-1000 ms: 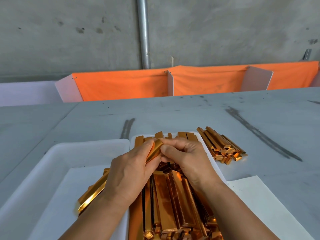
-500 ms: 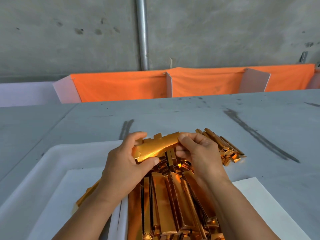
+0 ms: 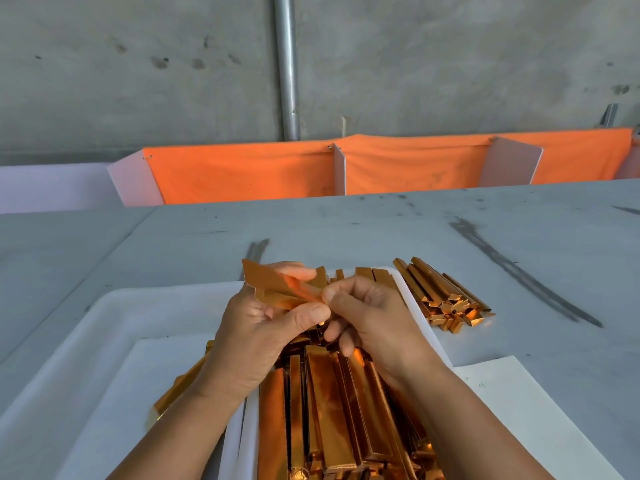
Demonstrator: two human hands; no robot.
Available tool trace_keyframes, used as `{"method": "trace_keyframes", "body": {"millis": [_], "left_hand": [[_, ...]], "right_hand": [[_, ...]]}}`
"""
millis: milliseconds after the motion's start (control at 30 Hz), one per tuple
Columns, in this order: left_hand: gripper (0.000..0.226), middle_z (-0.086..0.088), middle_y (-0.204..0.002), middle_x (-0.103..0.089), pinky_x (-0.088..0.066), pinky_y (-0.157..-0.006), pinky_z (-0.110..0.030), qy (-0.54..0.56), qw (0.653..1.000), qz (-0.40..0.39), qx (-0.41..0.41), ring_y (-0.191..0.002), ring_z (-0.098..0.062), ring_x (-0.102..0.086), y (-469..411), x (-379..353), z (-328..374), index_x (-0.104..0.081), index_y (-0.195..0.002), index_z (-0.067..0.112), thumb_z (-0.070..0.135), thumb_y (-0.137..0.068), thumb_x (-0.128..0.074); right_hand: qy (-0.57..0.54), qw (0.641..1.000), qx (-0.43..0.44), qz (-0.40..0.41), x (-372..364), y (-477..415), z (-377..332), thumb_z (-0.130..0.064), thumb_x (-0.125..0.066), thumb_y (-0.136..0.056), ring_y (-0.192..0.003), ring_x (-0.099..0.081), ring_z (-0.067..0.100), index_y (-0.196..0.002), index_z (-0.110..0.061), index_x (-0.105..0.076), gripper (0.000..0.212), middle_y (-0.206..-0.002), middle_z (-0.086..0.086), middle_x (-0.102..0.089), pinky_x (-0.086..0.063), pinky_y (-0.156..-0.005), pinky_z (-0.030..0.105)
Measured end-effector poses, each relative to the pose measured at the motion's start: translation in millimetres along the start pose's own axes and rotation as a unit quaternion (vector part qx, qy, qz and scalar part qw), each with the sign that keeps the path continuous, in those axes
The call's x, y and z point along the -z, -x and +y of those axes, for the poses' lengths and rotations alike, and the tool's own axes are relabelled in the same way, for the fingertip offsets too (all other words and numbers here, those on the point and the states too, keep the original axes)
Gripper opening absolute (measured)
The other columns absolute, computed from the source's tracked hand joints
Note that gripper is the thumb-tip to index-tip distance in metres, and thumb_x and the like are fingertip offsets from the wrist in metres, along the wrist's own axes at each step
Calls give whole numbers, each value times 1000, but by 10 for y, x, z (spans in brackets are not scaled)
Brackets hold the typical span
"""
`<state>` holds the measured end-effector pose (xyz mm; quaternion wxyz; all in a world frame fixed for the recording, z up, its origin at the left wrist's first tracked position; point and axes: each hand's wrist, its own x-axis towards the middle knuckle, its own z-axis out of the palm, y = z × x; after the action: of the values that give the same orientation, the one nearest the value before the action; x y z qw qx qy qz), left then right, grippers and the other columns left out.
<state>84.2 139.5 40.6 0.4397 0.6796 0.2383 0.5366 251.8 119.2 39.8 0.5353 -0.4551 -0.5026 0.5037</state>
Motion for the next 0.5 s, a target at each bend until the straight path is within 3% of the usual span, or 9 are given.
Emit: {"method": "trace_keyframes", "body": {"millis": [100,167,300,400,500], "left_hand": [[45,2,-91,-71,-54,-73,-17,-42,998,35,10,-87,-13,-70,4,6,-4,-63,-95,11,47,-71,-79],[47,11,-76,-64,-48,-63,-10,-149,987,67,5,-73,-2,-64,12,14,-18,-57,-85,20,64,-72,-68],[45,9,-60,-44,-39,-51,-17,-339,936,85,30,-55,-9,-48,12,49,-94,-46,-81,28,73,-76,-52],[48,8,-61,-45,-38,-50,-23,-430,899,76,34,-56,-10,-50,24,54,-146,-43,-79,32,80,-74,-43],[48,10,-60,-47,-33,-50,-19,-480,874,60,48,-54,-7,-51,43,39,-167,-40,-80,33,81,-72,-37]], "right_hand": [[65,998,21,-1,-35,9,12,-26,-67,-94,-46,-57,11,-95,-19,-68,8,-75,7,-73,-39,-40,16],[100,994,41,30,-34,-1,30,-27,-68,-93,-50,-60,11,-94,-24,-68,3,-76,7,-73,-45,-48,17],[94,989,85,81,-19,2,32,-25,-67,-93,-52,-60,9,-91,-27,-69,3,-76,7,-72,-48,-56,20],[85,983,121,107,-36,24,18,-19,-67,-92,-56,-60,5,-89,-26,-69,8,-73,-1,-70,-48,-54,16],[109,975,144,129,-45,33,23,-17,-68,-92,-63,-63,3,-93,-26,-69,10,-76,-9,-71,-52,-59,19]]}}
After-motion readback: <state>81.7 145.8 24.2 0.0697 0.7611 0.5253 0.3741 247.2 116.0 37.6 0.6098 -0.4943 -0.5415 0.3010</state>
